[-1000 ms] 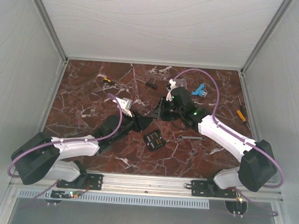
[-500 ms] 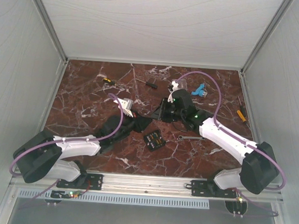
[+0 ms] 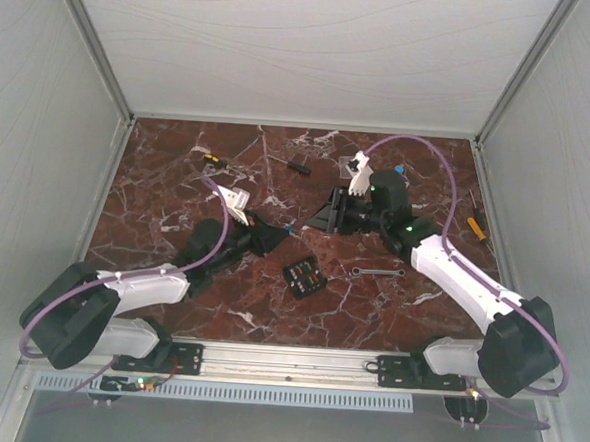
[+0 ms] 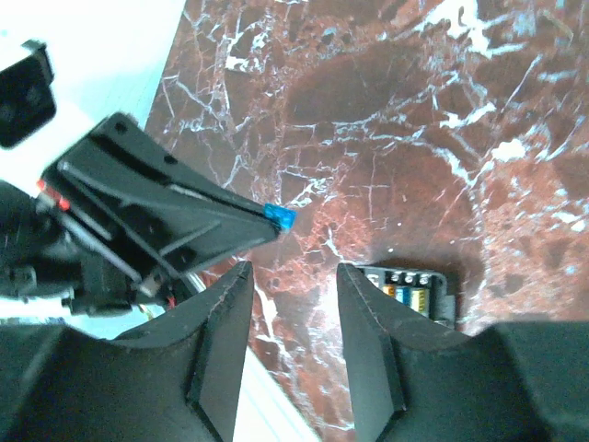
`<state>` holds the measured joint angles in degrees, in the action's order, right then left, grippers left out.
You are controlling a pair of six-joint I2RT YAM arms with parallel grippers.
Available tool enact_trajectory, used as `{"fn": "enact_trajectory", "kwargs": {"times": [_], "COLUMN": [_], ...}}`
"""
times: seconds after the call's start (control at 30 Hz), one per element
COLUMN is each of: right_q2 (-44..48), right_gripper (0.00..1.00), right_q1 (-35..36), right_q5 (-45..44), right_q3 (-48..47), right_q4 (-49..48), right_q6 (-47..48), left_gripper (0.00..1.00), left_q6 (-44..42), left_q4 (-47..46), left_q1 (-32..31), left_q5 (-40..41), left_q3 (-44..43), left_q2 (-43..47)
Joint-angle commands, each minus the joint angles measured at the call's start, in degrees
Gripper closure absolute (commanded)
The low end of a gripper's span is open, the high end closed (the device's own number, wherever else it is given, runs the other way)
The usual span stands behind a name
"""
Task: Snap on the fuse box
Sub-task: Pick up the fuse from the center of the board.
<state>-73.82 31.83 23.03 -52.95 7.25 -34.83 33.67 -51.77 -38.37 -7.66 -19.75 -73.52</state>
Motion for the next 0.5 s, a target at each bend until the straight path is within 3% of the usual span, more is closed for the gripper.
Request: {"fn": "enact_trajectory", "kwargs": {"times": [0.0,0.17,0.47], "right_q2": [2.8,3.4,2.7], "right_gripper": [0.61,0.61,0.62], "right_q1": [-4.7,-5.5,-3.7], "right_q5": [16.4,26.0,35.2], "right_q3": [-2.8,-7.1,-8.2], "right_q4": [-0.2,8.2,14.1], "right_q6": [17.0,31.4,39.5], "left_gripper": [1.0,1.0,1.0], "left_q6": [-0.2,2.6,10.5], "left_q4": [-7.1,-13.0,-23.6], "left_q1": [5.5,7.7,8.0], "left_q5": [-21.1,-34.5,-47.5], "left_q3": [1.0,1.6,-0.5], "left_q2": [2.0,2.4,-0.7]}}
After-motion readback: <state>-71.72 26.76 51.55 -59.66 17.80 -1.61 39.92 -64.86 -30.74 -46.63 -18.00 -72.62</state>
